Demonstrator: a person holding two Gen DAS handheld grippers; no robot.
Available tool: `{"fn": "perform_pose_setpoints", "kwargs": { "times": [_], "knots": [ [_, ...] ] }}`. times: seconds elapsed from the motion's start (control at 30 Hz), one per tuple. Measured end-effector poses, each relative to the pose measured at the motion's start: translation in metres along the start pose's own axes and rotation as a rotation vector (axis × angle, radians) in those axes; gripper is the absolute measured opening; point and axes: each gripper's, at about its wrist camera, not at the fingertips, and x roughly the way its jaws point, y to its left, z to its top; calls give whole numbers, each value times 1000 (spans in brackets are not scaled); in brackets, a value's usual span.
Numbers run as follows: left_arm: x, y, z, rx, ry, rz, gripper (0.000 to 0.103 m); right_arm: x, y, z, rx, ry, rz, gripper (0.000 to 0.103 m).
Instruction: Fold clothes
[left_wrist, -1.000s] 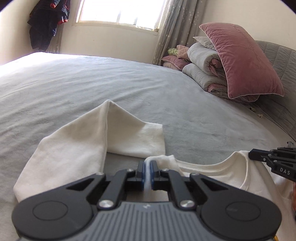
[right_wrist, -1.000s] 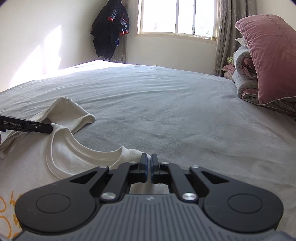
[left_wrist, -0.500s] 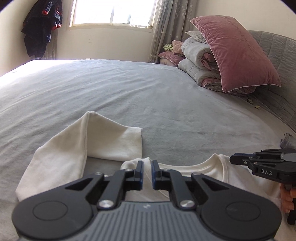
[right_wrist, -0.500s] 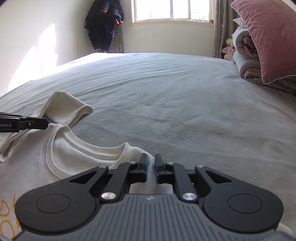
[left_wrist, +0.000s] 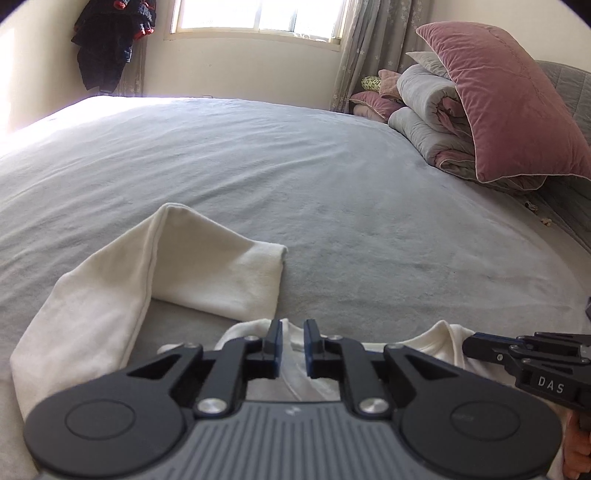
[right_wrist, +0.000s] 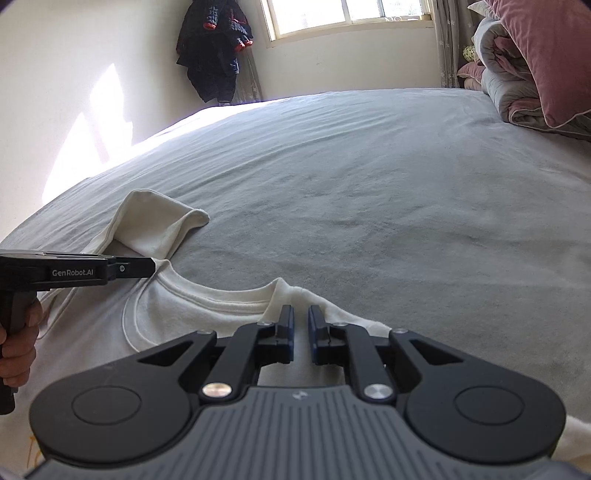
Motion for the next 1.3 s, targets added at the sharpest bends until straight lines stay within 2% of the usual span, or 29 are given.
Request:
{"fn": "perform_pose_setpoints", "kwargs": {
  "times": [0.17,0.23,0.37,0.43,0.57,0.6,0.73,0.83,0.9,1.0,1.03,1.13,1.3],
  "knots": [
    [-16,-37,-11,-186,-12,-93,25,-10,-4,5,2,-30,-25,14],
    [-12,-52,-23,-208,-17,-104,29,-12,-6,6,-3,-36,-44,15],
    [3,-75,-45,-105,-23,-70,41,-15,-8,8,-15,-46,-82,20],
    [5,-83,-58,-24,-50,-61,49,-17,-8,10,-21,-58,-94,39],
    [2,-94,-60,96,-52,-128,77,-18,-2,11,-58,-74,-142,42],
    [2,-93,-61,97,-51,-160,79,-18,0,11,-71,-73,-163,42],
    [6,-81,-60,35,-43,-238,81,-23,4,13,-78,-71,-245,45],
    [7,-74,-58,-27,-40,-270,81,-33,-1,23,-10,-39,-237,46],
    [7,-75,-58,-36,-37,-271,81,-46,-1,29,-21,-11,-229,49],
    [4,-84,-59,-16,-38,-271,82,-74,-3,31,-59,-7,-253,66],
    [3,-86,-60,-10,-39,-276,85,-83,-6,30,-66,-7,-263,67],
    [0,-93,-61,21,-48,-287,90,-113,-22,24,-28,10,-299,68],
    [-4,-99,-62,45,-67,-284,88,-159,-54,4,98,31,-356,68]
  ]
}}
